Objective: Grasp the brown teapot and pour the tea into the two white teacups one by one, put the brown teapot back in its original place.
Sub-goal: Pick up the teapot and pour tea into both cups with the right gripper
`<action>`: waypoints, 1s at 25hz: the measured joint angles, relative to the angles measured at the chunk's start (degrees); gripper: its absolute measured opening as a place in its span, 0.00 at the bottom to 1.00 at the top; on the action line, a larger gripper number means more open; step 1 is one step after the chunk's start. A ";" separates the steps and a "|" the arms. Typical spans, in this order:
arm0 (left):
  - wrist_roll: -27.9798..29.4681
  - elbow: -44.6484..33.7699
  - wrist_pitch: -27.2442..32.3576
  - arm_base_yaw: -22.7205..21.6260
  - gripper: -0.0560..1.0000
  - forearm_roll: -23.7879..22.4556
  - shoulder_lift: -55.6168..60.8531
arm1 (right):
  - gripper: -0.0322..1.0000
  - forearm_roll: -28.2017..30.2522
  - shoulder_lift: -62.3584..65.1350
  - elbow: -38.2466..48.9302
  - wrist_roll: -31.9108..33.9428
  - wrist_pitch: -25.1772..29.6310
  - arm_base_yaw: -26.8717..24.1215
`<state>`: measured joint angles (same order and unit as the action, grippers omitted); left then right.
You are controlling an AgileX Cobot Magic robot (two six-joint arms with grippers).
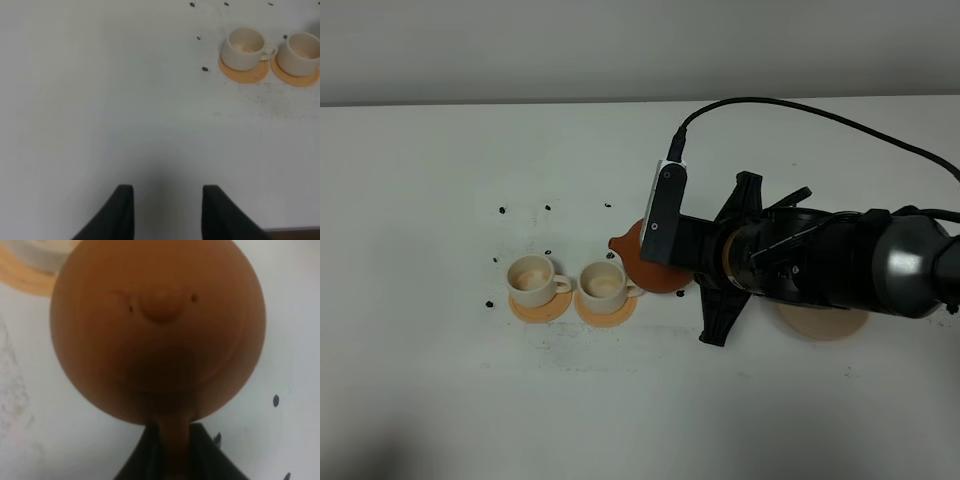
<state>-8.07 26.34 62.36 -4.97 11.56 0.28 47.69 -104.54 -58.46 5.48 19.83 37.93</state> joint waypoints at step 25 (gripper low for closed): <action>0.00 0.00 0.00 0.00 0.35 0.00 0.00 | 0.11 16.60 -0.90 0.00 0.05 -1.07 0.36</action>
<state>-8.07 26.34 62.36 -4.97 11.56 0.28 64.29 -105.44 -58.46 5.54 18.76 38.29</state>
